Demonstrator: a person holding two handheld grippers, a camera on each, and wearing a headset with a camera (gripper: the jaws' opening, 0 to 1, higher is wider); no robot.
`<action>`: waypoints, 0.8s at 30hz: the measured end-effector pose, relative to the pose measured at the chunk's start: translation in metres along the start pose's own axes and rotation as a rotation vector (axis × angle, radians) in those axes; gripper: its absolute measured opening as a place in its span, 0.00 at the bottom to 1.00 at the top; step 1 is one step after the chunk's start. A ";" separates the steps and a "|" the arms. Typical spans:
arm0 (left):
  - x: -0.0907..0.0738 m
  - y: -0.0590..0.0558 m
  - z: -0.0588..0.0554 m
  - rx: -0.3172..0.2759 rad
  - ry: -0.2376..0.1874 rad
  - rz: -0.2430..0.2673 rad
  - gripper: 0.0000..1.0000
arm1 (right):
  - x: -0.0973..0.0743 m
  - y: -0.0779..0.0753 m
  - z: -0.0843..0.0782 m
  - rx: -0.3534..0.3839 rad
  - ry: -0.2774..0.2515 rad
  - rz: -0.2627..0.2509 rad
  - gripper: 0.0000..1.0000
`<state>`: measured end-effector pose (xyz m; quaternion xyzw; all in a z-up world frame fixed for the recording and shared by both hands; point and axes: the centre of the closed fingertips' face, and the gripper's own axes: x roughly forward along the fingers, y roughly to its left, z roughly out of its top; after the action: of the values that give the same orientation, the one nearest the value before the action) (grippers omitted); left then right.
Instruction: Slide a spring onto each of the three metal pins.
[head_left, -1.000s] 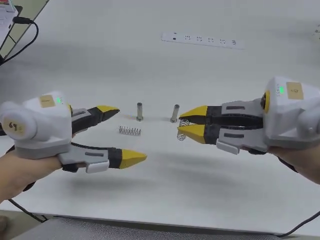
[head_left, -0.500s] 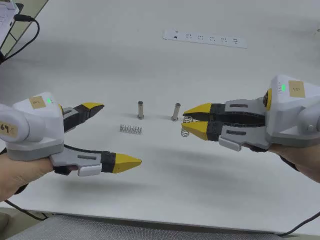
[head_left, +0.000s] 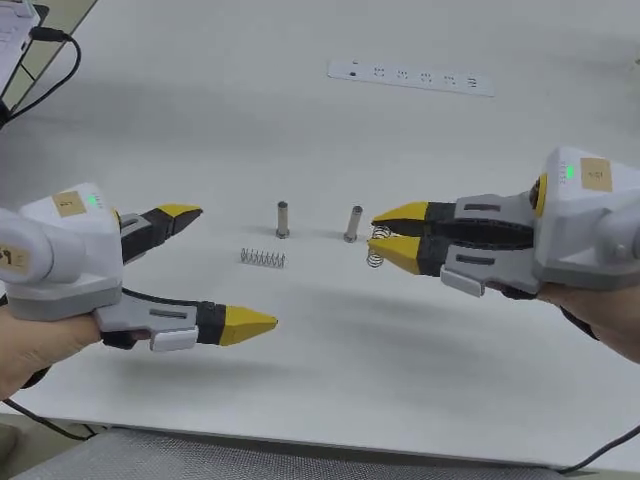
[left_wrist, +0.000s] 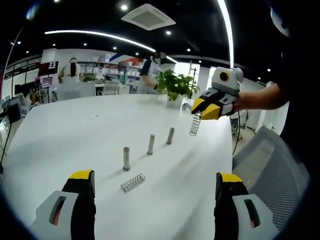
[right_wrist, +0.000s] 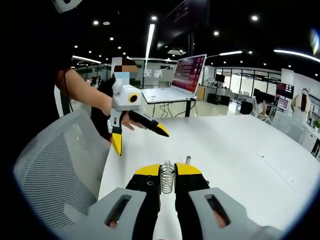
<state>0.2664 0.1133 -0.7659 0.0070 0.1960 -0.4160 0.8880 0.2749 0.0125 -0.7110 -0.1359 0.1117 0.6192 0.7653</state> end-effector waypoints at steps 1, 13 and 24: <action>0.000 0.000 0.000 0.000 -0.001 0.000 0.98 | 0.000 -0.001 0.000 0.002 0.001 -0.003 0.07; -0.002 0.000 -0.002 -0.005 0.003 0.003 0.98 | 0.011 -0.017 -0.006 0.015 0.011 -0.025 0.07; -0.003 0.001 0.000 -0.009 0.002 0.004 0.98 | 0.019 -0.039 -0.004 0.037 -0.003 -0.070 0.07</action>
<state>0.2650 0.1159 -0.7655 0.0035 0.1987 -0.4134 0.8886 0.3169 0.0208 -0.7187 -0.1245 0.1174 0.5901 0.7890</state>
